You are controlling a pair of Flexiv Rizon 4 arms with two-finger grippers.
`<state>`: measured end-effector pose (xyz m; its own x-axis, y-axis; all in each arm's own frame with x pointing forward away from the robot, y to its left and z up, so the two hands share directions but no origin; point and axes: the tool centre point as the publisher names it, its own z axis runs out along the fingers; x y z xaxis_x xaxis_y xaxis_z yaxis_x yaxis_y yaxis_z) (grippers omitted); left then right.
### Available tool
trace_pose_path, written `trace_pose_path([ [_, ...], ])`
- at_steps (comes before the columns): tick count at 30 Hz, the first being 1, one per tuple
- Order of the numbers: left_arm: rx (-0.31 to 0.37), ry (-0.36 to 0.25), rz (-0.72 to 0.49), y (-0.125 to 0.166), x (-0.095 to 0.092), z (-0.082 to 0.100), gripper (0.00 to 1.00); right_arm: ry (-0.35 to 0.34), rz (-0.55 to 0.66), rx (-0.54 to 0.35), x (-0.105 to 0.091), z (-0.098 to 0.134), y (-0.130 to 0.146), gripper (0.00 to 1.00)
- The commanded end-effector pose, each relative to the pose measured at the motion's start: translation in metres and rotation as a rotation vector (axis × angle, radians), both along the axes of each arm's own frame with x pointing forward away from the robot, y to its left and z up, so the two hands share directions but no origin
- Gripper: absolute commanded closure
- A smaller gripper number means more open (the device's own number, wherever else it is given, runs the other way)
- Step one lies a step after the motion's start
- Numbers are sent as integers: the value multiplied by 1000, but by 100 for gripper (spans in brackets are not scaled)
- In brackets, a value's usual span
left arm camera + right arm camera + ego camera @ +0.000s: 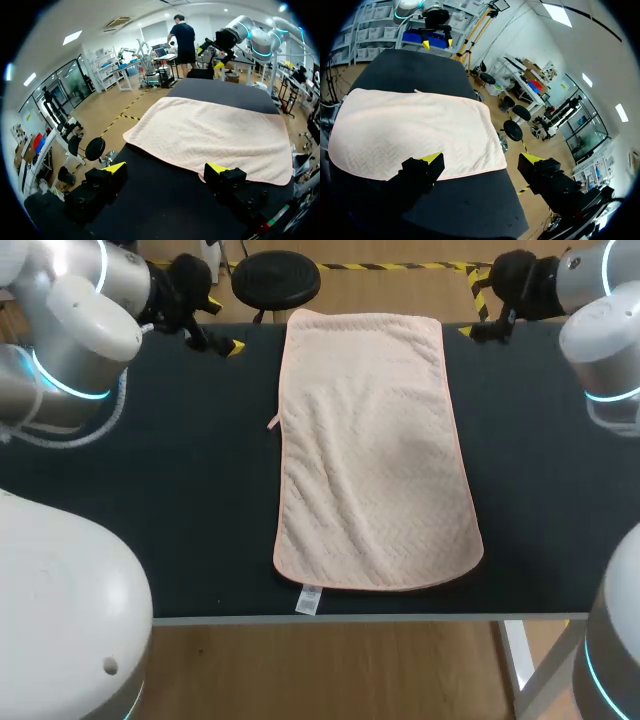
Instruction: Fold the towel
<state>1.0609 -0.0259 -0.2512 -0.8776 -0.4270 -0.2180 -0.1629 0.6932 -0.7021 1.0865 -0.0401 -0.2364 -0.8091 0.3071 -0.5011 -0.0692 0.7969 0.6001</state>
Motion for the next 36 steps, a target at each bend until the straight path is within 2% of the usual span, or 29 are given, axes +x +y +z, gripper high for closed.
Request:
trace_pose_path([
  [1,547,107,-209,3,6,6,0,224,55,-289,4,7,-1,0],
  [10,547,107,-209,3,6,6,0,224,55,-289,4,7,-1,0],
  [11,567,142,-197,1,9,2,0,224,55,-289,4,7,-1,0],
  [12,582,175,-203,-2,10,-3,0,253,67,-306,2,4,4,0],
  [14,642,203,-177,-9,9,-11,0,302,73,-328,-4,-3,12,0],
  [15,643,214,-167,-12,7,-14,0,317,78,-344,-8,-7,16,0],
  [17,646,233,-146,-19,2,-22,0,329,90,-317,-17,-13,22,0],
  [18,643,236,-133,-22,-1,-26,0,348,97,-343,-22,-17,26,0],
  [19,638,241,-130,-25,-4,-31,0,336,104,-371,-27,-21,29,0],
  [20,654,245,-125,-29,-7,-36,0,338,130,-372,-31,-25,32,0],
  [23,650,264,-104,-38,-14,-53,0,350,181,-398,-39,-41,38,0],
  [25,646,256,-111,-44,-18,-63,0,355,193,-419,-41,-51,40,0],
  [28,716,262,-140,-55,-20,-78,0,363,215,-453,-43,-66,41,0],
  [31,744,274,-197,-65,-19,-93,0,374,229,-445,-43,-79,41,0],
  [35,766,283,-263,-73,-18,-108,0,392,235,-493,-46,-95,39,0],
  [36,789,279,-272,-75,-18,-111,0,402,233,-507,-47,-97,39,0],
])
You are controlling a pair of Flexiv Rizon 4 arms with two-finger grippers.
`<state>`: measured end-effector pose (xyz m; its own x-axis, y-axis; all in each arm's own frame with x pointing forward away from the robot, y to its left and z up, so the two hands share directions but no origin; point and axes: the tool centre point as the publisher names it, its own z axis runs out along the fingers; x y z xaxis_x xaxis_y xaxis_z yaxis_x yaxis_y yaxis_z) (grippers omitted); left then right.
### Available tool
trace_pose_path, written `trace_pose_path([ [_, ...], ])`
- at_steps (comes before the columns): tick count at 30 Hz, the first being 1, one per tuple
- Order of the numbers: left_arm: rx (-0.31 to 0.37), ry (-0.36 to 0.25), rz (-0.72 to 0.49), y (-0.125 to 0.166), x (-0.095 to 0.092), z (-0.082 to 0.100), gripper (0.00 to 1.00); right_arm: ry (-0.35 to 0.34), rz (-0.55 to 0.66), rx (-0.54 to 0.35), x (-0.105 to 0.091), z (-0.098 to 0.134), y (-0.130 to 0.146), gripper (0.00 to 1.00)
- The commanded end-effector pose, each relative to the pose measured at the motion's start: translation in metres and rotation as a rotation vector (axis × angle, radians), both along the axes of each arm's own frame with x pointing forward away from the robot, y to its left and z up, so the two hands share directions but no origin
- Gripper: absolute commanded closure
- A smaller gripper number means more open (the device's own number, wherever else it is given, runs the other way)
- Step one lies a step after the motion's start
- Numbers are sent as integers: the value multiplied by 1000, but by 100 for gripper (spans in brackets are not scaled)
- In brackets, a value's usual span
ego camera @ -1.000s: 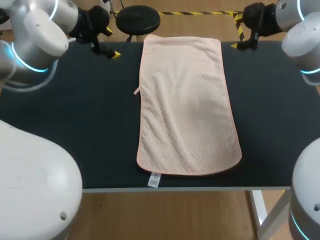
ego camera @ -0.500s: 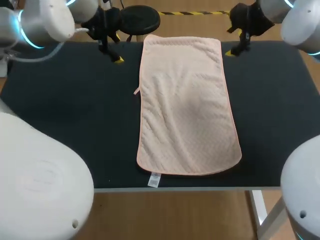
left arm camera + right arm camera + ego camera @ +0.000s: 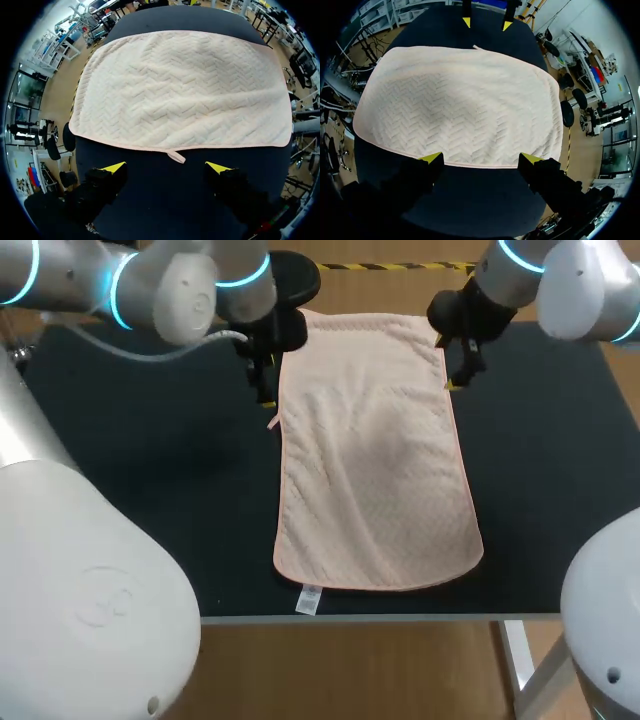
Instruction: Fold the towel
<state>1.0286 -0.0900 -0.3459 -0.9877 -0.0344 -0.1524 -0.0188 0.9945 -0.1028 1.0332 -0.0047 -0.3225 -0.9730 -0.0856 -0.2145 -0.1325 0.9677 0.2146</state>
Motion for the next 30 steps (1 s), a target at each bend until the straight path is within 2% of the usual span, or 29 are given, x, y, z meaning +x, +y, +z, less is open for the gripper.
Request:
trace_pose_path([
  [1,143,33,-12,-12,14,-18,0,27,1,-60,4,-14,3,0],
  [11,107,58,-23,-12,4,-26,0,89,-92,-92,0,-39,-4,0],
  [18,89,65,-20,-14,2,-31,0,112,-105,-87,-9,-55,-4,0],
  [30,85,78,-22,-22,7,-54,0,130,-116,-86,-14,-76,-5,0],
])
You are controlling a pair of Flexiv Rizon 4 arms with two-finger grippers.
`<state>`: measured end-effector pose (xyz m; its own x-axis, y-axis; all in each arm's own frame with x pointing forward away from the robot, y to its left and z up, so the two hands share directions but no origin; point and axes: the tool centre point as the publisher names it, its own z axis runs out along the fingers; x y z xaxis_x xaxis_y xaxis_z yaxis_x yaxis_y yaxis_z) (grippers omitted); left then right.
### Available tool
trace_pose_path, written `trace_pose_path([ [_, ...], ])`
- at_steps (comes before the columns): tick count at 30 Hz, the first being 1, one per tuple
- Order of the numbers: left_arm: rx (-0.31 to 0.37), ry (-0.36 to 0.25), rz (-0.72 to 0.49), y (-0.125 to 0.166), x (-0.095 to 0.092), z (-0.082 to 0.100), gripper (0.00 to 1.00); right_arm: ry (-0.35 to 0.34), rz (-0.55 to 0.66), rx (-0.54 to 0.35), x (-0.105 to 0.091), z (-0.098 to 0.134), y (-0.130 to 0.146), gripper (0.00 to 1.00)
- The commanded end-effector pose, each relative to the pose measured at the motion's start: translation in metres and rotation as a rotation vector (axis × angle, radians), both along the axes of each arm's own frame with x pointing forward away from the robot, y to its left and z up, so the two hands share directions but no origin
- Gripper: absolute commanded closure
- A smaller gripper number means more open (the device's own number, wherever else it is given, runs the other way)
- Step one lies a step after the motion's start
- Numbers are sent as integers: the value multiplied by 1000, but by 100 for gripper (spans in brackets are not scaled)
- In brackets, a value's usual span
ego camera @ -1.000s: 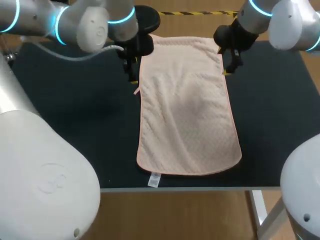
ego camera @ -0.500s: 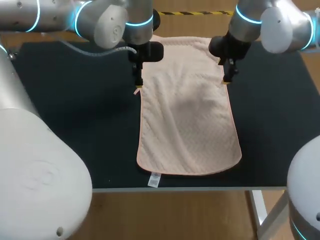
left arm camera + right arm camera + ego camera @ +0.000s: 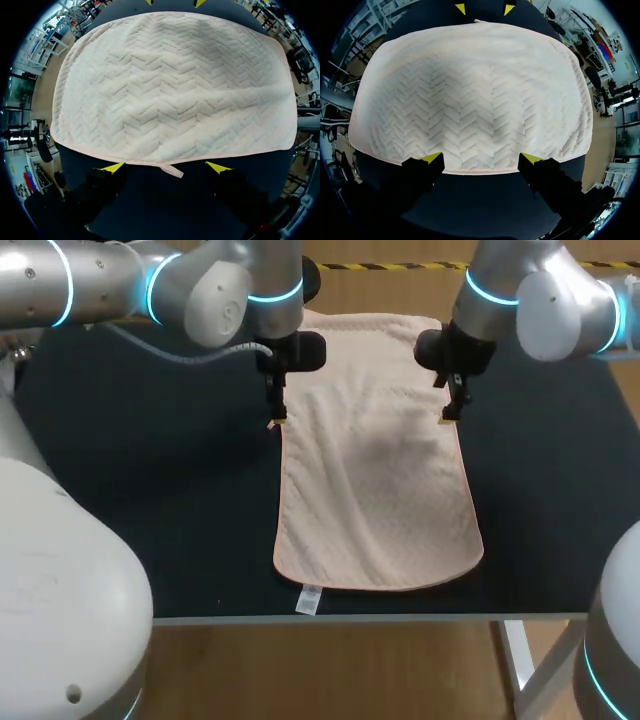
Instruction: Fold the towel
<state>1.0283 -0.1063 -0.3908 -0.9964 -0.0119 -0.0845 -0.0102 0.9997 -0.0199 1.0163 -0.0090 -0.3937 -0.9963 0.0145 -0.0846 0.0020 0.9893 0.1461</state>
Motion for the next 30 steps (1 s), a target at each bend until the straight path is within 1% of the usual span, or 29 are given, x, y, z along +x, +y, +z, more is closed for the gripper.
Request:
trace_pose_path([
  [1,5,4,-21,-6,8,-11,0,2,-6,-9,3,-6,-1,0],
  [3,13,0,-30,-8,12,-13,0,5,-12,-13,5,-8,-2,0],
  [9,2,1,-30,-6,21,-19,0,28,-26,-6,13,-19,-5,0],
  [15,4,9,-20,-7,27,-25,0,37,-13,-19,21,-27,-7,0],
  [22,7,31,-24,-12,26,-36,0,49,-4,-33,22,-36,-9,0],
  [30,-11,44,-26,-13,23,-44,0,53,-14,-37,19,-37,-13,0],
])
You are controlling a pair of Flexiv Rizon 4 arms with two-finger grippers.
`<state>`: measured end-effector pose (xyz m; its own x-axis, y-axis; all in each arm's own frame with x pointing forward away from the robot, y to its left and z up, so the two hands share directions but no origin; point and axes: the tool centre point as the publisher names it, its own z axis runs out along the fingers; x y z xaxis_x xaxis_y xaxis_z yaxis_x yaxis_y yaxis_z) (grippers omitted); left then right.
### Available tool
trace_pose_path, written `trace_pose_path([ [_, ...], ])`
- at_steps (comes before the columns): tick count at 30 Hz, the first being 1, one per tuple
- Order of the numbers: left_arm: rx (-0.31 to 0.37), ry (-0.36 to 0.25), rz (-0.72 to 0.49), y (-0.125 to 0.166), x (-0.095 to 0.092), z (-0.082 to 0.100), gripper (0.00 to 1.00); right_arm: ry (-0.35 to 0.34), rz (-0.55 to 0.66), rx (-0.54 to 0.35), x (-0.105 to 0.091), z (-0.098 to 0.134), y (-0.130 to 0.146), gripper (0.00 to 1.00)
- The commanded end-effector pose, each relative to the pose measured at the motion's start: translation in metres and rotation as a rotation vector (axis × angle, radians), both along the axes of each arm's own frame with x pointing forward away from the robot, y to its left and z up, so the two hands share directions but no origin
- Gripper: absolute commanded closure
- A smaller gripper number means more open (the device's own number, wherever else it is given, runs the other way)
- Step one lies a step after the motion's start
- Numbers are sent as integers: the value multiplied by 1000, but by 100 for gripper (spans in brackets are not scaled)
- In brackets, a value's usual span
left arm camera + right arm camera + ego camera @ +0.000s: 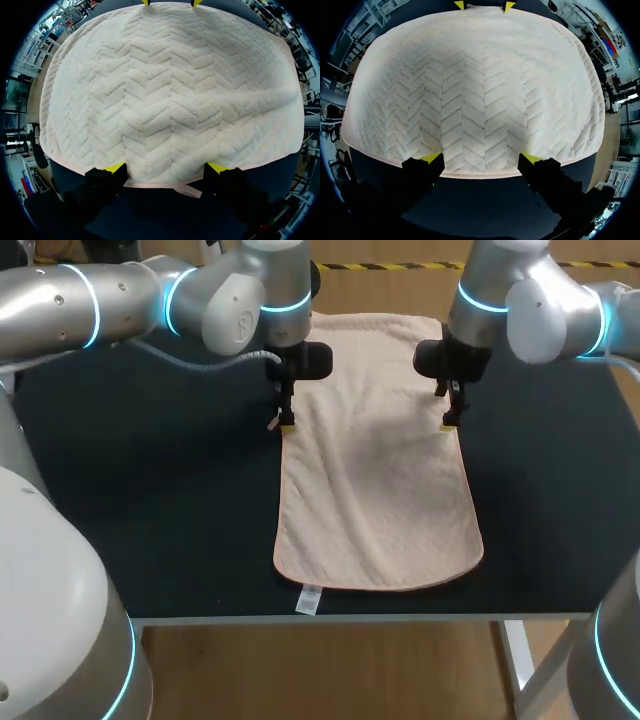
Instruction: Fold the towel
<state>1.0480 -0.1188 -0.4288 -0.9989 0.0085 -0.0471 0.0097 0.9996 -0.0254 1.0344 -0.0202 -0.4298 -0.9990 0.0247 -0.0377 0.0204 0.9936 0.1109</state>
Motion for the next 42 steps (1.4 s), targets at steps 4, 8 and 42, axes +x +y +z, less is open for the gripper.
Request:
trace_pose_path([
  [4,-8,9,-10,1,3,-9,0,9,-6,-2,0,-2,-2,0],
  [8,-7,13,-15,2,3,-10,0,13,-8,0,-1,-3,-1,0],
  [42,-15,32,0,3,2,-14,100,-4,7,41,-9,2,-4,100],
])
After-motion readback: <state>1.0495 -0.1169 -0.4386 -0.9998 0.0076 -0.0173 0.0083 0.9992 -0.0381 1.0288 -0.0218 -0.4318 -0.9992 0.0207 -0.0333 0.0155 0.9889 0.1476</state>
